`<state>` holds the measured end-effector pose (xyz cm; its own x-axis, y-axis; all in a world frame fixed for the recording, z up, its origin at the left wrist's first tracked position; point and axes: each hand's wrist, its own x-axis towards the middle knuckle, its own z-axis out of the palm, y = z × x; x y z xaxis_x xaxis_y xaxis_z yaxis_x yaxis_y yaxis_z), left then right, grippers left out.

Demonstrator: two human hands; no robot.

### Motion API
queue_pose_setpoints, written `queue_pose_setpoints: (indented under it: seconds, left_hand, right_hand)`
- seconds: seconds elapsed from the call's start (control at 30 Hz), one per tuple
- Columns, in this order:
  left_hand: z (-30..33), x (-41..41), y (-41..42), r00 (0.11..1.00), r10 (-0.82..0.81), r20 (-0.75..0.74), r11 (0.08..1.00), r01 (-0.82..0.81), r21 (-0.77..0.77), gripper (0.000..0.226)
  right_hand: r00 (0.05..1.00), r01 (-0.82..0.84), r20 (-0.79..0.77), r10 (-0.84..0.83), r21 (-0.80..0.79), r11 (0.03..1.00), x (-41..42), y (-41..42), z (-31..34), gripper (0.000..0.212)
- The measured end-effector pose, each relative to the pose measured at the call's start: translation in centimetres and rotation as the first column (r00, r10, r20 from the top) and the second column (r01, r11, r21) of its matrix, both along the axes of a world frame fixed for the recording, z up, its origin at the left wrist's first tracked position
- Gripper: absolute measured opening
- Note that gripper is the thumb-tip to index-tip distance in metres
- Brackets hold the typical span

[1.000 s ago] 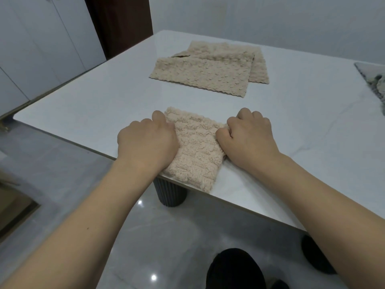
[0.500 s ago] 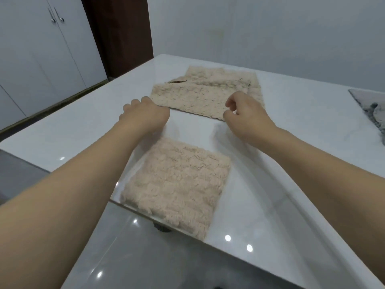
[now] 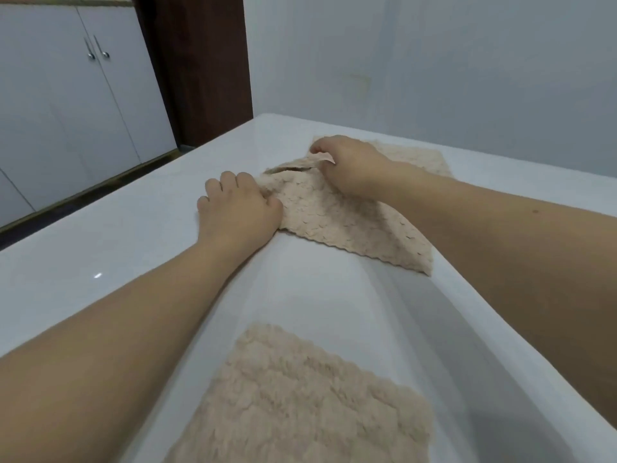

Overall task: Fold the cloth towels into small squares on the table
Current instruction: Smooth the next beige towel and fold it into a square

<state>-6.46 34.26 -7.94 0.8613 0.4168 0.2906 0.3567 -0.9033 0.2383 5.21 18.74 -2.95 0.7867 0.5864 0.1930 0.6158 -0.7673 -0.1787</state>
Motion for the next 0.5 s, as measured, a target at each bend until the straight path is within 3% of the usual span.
queue_pose_setpoints:
  seconds: [0.2, 0.33, 0.5]
  left_hand:
    - [-0.2, 0.2, 0.7, 0.987, -0.096, 0.129, 0.99, 0.108, -0.093, 0.012]
    - [-0.4, 0.3, 0.9, 0.983, -0.119, 0.138, 0.988, 0.132, -0.087, 0.008]
    - [-0.4, 0.5, 0.9, 0.986, -0.128, 0.105, 0.987, 0.137, -0.082, 0.008]
  right_hand:
    - [0.998, 0.019, -0.052, -0.029, -0.198, 0.98, 3.7, 3.1, -0.9, 0.039]
    - [0.998, 0.016, 0.06, -0.01, -0.088, 0.996, 3.4, 3.1, 0.4, 0.019]
    - [0.992, 0.092, 0.07, -0.106, 0.187, 0.978, 1.3, 0.6, 1.9, 0.02]
